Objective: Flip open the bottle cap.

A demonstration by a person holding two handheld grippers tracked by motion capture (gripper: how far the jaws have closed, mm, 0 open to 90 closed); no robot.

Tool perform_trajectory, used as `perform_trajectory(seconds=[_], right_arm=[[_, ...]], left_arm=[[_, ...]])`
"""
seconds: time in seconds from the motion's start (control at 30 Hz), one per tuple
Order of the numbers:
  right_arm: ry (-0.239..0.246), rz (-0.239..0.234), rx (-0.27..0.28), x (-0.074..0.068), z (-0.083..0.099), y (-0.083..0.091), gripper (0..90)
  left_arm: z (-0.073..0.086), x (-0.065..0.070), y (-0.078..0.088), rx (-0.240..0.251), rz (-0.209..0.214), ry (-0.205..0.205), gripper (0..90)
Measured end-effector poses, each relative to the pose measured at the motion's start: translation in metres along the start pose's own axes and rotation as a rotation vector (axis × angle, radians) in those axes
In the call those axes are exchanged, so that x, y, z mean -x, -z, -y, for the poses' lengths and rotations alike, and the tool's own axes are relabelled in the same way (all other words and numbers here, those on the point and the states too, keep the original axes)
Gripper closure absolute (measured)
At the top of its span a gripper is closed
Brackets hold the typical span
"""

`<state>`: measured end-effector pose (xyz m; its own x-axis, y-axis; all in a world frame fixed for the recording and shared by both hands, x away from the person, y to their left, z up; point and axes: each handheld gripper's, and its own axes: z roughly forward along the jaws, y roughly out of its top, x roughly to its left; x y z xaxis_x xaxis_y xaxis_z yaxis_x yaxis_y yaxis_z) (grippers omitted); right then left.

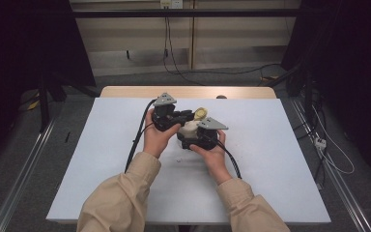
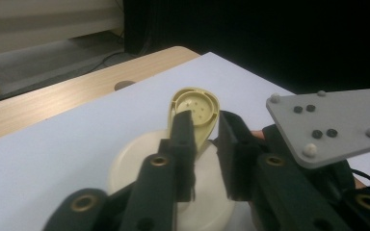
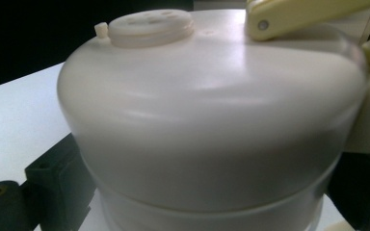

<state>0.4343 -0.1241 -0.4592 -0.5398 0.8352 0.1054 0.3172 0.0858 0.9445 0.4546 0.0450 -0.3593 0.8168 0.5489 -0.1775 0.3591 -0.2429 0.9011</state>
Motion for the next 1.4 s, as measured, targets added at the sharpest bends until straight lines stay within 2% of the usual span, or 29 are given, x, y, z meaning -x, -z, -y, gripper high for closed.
perform_trajectory(seconds=[0.23,0.3,0.47,0.6,0.67,0.83,0.9,0.93,1.1,1.27,1.4], right_arm=[[0.001,0.007,-0.008,-0.001,-0.001,0.002,4.2],[-0.005,0.004,-0.014,-0.001,-0.002,0.003,3.3],[-0.02,0.002,-0.033,0.001,-0.002,0.006,1.8],[-0.021,0.011,-0.049,0.0,-0.003,0.009,1.3],[-0.015,0.01,-0.058,0.0,-0.003,0.011,1.2],[-0.014,-0.001,-0.058,0.002,-0.003,0.02,1.2],[-0.001,0.011,-0.075,0.002,-0.003,0.025,1.3],[0.002,0.013,-0.066,0.001,-0.003,0.029,1.6],[-0.001,-0.014,-0.028,0.001,-0.005,0.046,2.5],[0.014,-0.043,-0.033,-0.005,-0.004,0.059,2.5],[0.017,-0.044,-0.033,-0.005,-0.002,0.067,2.5]], left_arm=[[0.011,-0.002,0.01,0.017,-0.029,0.043,58.8],[0.013,-0.003,0.013,0.015,-0.039,0.043,51.2],[0.016,-0.005,0.022,0.019,-0.042,0.048,39.1],[0.019,-0.003,0.029,0.012,-0.067,0.025,30.9],[0.022,-0.002,0.033,0.008,-0.066,0.023,26.5],[0.033,-0.003,0.046,0.006,-0.066,0.026,19.3],[0.039,-0.005,0.053,0.004,-0.072,0.034,16.7],[0.042,-0.006,0.057,0.005,-0.075,0.035,15.4],[0.056,-0.012,0.075,0.01,-0.096,0.035,13.8],[0.072,-0.013,0.088,-0.001,-0.103,0.009,12.0],[0.086,-0.016,0.097,-0.017,-0.108,0.019,10.4]])
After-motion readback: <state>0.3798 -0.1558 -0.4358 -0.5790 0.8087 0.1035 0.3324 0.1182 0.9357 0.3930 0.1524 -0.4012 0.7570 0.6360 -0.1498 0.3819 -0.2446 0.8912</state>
